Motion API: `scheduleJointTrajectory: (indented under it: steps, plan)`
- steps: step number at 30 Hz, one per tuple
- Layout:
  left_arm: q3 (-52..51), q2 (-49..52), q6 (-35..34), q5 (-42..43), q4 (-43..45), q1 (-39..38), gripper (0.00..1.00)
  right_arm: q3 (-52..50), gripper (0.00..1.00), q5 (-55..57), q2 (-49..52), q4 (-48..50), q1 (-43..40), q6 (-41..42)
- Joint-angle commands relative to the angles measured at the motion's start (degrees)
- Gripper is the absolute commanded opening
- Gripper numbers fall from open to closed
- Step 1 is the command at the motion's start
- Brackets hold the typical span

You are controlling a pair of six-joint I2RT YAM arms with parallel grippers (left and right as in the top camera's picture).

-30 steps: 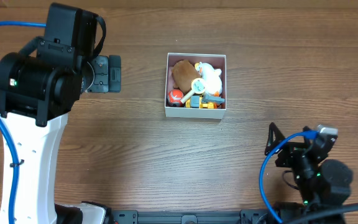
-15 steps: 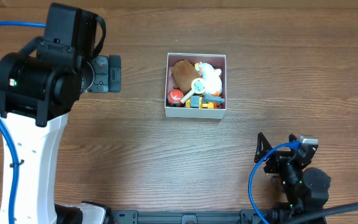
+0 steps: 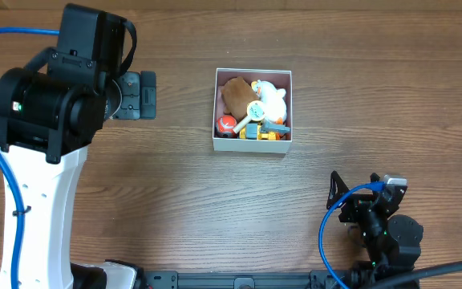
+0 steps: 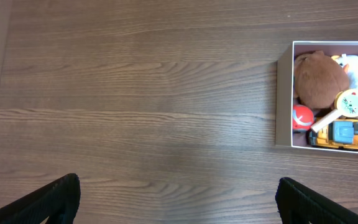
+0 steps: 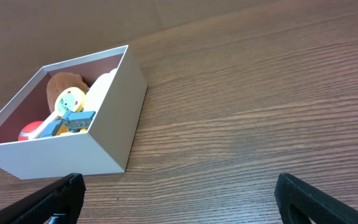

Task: Pack container

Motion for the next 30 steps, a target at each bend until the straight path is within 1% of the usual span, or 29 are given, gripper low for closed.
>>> scheduleJointTrajectory:
  steps: [1, 12, 13, 14, 16, 18, 21, 22, 27, 28, 30]
  plan:
    - [0.02, 0.02, -0.59, -0.76, 0.11, 0.11, 1.00, -0.37, 1.00, 0.35, -0.68, -0.42, 0.37, 0.13]
    - [0.02, -0.31, 0.09, -1.46, 0.24, 0.15, 1.00, -0.37, 1.00, 0.35, -0.68, -0.39, 0.37, 0.13]
    - [-0.07, -0.72, 0.02, -2.14, 1.27, 0.15, 1.00, -0.37, 1.00, 0.35, -0.68, -0.42, 0.37, 0.13]
    - [-0.59, -1.68, 0.04, -2.12, 4.20, 0.17, 1.00, -0.37, 1.00, 0.35, -0.68, -0.39, 0.37, 0.11]
    - [-3.15, -4.48, 0.07, -2.10, 12.31, 0.17, 1.00, -0.37, 1.00, 0.35, -0.68, -0.42, 0.37, 0.13]
    - [-11.78, -10.54, 0.07, -1.95, 26.64, 0.94, 1.00, -0.37, 1.00, 0.33, -0.68, -0.42, 0.37, 0.13]
    - [-23.26, -16.81, 0.04, -1.79, 36.96, 2.84, 1.00, -0.37, 1.00, 0.35, -0.68, -0.42, 0.37, 0.11]
    - [-29.29, -20.17, -0.20, -1.42, 40.35, 4.07, 1.00, -0.37, 1.00, 0.35, -0.68, -0.42, 0.37, 0.13]
    - [-52.85, -34.64, -0.35, 3.72, 48.24, 9.57, 1.00, -0.37, 1.00, 0.35, -0.68, -0.39, 0.37, 0.13]
    - [-59.60, -39.56, -0.35, 3.74, 50.45, 10.75, 1.00, -0.37, 1.00, 0.35, -0.68, -0.42, 0.37, 0.13]
    - [-67.01, -45.55, -0.26, 3.52, 52.04, 12.00, 1.00, -0.37, 1.00, 0.35, -0.68, -0.42, 0.37, 0.13]
